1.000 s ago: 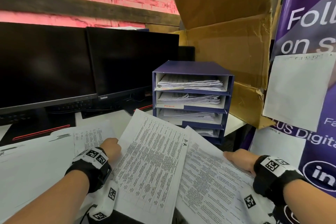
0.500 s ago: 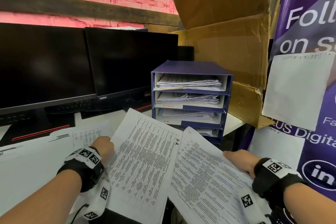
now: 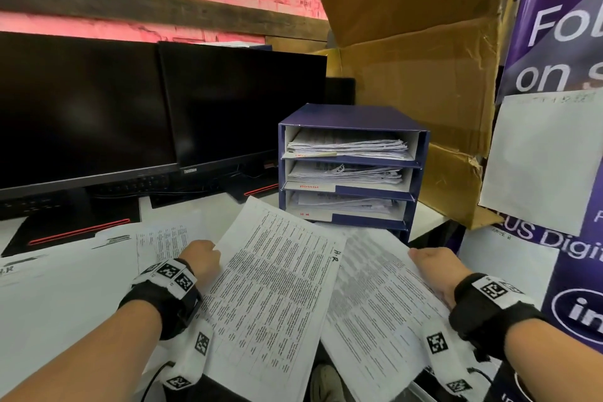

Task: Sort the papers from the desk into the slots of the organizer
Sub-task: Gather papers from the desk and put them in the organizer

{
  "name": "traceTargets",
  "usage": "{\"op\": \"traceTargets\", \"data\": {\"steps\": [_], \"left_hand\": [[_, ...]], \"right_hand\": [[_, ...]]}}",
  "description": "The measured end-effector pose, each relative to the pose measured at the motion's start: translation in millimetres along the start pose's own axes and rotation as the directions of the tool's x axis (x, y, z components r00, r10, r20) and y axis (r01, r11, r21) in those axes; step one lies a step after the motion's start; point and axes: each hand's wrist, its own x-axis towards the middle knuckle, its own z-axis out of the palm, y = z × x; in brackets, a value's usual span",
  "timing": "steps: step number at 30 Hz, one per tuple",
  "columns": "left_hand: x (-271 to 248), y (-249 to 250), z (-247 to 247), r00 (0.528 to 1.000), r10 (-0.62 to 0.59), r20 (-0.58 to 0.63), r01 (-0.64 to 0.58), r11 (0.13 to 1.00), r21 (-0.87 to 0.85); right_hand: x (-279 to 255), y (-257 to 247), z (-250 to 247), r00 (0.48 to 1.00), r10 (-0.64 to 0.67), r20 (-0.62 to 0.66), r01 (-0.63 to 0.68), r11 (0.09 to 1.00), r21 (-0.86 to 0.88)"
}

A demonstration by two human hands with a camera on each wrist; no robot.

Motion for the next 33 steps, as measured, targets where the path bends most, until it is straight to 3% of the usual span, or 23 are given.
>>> {"op": "traceTargets", "data": {"steps": [6,10,11,12,13,15,17,19,22,24,27,30,32,33], "left_hand": [[1,-1,1,1.0,0.012,0.018,-0.012,1.0,-0.02],[-1,2,3,0.999,0.022,0.038,-0.021,0.999,-0.034],[-1,3,4,0.999,0.026,0.044,-0.024,0.999,-0.046],[-2,3,4,0.998,0.031,0.051,-0.028,0.998,-0.059],[-1,2,6,0.998,0.032,0.055,-0.028,0.997,-0.075],[2,1,9,0.998,0.036,0.05,-0.03,0.993,-0.115],[1,1,11,0.998,0.037,0.047,-0.032,0.993,-0.116],[-1,3,13,0.998,0.042,0.051,-0.037,0.994,-0.101],[-3,6,16,0.998,0.023,0.06,-0.02,0.999,-0.049],[-2,7,16,1.0,-0.002,0.022,0.003,0.999,-0.033],[-9,11,13,1.0,-0.021,0.002,0.021,0.997,-0.079],[-8,10,12,0.999,-0.009,0.032,0.008,1.0,0.021],[-9,10,11,0.999,-0.027,0.037,0.025,0.998,0.057],[-12,11,9,1.0,-0.009,0.009,0.009,0.998,0.06]], "right_hand": [[7,2,11,0.986,0.146,-0.086,-0.119,0.958,0.26],[-5,-21,18,0.987,0.135,-0.083,-0.137,0.99,-0.019],[-6,-26,19,0.994,0.085,-0.065,-0.094,0.984,-0.152],[-5,-27,23,0.997,0.07,-0.034,-0.075,0.981,-0.18],[-1,-24,26,0.998,0.052,-0.021,-0.053,0.995,-0.081],[4,-19,33,0.99,0.135,0.041,-0.141,0.957,0.254],[8,-12,40,0.979,0.158,0.125,-0.194,0.906,0.375],[5,-7,39,0.945,0.178,0.274,-0.256,0.925,0.28],[8,2,38,0.933,0.098,0.346,-0.176,0.964,0.201],[17,4,39,0.956,0.081,0.281,-0.133,0.976,0.171],[28,4,47,0.983,0.124,0.133,-0.161,0.932,0.325],[32,0,55,0.994,0.103,-0.036,-0.081,0.918,0.388],[26,-7,55,0.998,0.067,-0.014,-0.057,0.923,0.381],[22,-13,54,0.996,0.068,0.064,-0.087,0.926,0.367]]}}
